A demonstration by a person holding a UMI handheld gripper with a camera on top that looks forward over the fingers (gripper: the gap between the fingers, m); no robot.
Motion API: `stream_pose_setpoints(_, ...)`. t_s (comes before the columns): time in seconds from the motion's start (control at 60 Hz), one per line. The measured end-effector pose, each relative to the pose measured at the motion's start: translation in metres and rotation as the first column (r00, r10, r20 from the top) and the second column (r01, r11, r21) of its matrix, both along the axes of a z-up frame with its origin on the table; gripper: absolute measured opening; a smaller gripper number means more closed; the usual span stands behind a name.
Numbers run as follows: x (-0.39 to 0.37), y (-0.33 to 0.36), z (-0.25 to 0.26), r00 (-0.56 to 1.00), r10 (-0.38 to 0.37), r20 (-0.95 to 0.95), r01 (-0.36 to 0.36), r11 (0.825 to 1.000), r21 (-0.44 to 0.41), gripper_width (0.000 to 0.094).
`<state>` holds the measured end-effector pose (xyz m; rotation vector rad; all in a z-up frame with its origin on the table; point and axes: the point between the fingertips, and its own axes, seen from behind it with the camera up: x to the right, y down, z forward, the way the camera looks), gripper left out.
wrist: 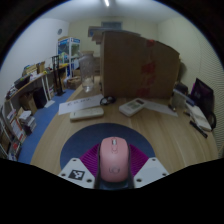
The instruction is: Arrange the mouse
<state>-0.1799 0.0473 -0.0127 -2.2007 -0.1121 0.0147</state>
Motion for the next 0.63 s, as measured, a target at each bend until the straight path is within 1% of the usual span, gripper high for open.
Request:
stream_pose_setpoints(0.017,0.000,0.000,0.000,1.000,-0.002,-0.008,0.002,1.000,-0.006,0.0397)
stream_pose_setpoints(0.033,0.000,0.001,0.000,1.000,-0.004,-0.017,0.004,1.000,-0.011,0.0434)
stream_pose_setpoints(0.05,-0.008,0.011,-0.014,1.000,-0.005,-0.027,0.004,1.000,-0.022,0.0447)
stream_pose_setpoints(0.067,0.001,0.002,0.001,0.999,-0.004,-0.033,0.003,1.000,-0.030,0.0465)
stream_pose_setpoints(0.117,0.000,-0.004,0.003,0.998,0.012,-0.056,-0.016,0.997,-0.076,0.0526)
stream_pose_setpoints(0.183,-0.005,-0.018,0.004,0.994,0.023,-0.107,-0.039,0.988,-0.152,0.0747)
stream_pose_setpoints(0.217,-0.003,-0.022,0.013,0.991,0.021,-0.129,-0.039,0.989,-0.143,0.0863)
stream_pose_setpoints(0.267,0.000,-0.030,0.034,0.989,0.027,-0.143,-0.044,0.993,-0.114,0.0832)
stream_pose_setpoints(0.4,0.024,-0.074,0.089,0.986,0.028,-0.167,-0.041,0.996,-0.075,0.0836)
stream_pose_setpoints(0.517,0.059,-0.124,0.121,0.974,-0.036,-0.223,0.017,0.996,-0.087,0.0837)
stream_pose_setpoints(0.633,0.112,-0.177,0.127,0.969,-0.117,-0.216,0.091,0.988,-0.127,0.0835)
